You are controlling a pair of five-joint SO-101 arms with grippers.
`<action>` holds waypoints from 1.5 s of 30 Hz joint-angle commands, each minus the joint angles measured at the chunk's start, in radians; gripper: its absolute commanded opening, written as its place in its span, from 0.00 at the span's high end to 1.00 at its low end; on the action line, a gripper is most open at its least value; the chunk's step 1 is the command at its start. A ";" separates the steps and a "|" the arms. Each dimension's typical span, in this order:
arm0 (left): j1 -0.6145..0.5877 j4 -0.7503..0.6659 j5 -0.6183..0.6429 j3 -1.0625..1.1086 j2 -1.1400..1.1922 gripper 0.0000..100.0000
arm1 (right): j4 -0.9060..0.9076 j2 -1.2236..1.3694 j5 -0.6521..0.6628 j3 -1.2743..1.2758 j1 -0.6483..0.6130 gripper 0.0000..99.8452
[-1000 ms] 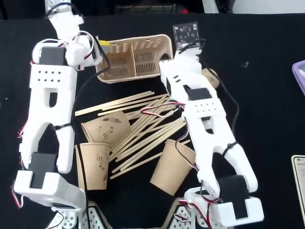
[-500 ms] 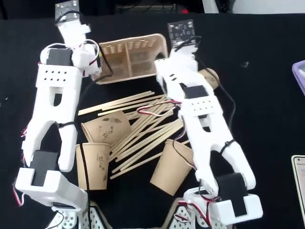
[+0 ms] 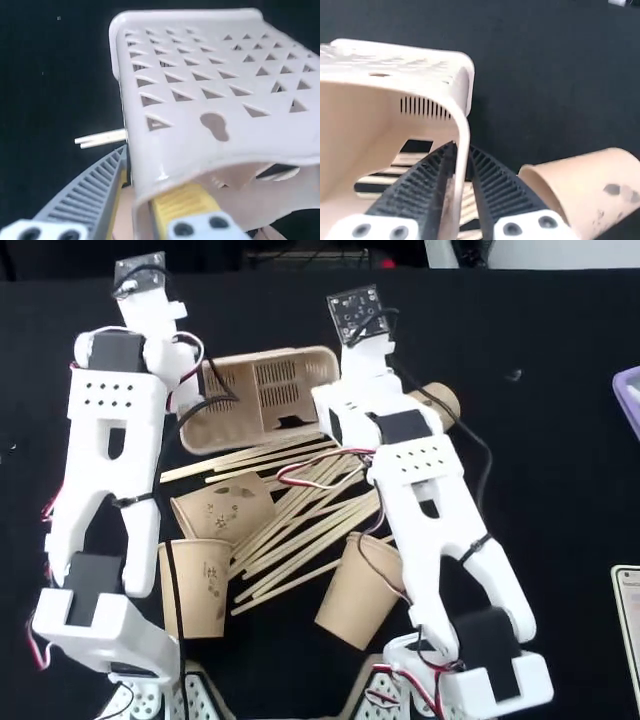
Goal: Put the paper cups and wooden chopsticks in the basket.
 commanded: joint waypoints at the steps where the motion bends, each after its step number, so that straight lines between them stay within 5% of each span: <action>1: -0.019 0.074 -0.018 -0.110 -0.020 0.97 | 0.043 -0.087 -0.032 -0.053 -0.002 0.99; 7: -0.012 0.198 -0.018 -0.268 -0.012 0.97 | 0.130 -0.194 -0.071 -0.050 -0.002 0.99; 22: -0.064 0.078 -0.011 -0.343 -0.011 0.97 | -0.037 -0.234 -0.063 -0.070 0.000 0.99; 36: -0.096 0.029 -0.011 -0.165 0.052 0.97 | -0.005 -0.054 -0.063 -0.070 -0.025 0.99; 45: -0.094 0.167 -0.011 -0.166 0.048 0.97 | 0.098 -0.122 -0.064 -0.070 -0.078 0.99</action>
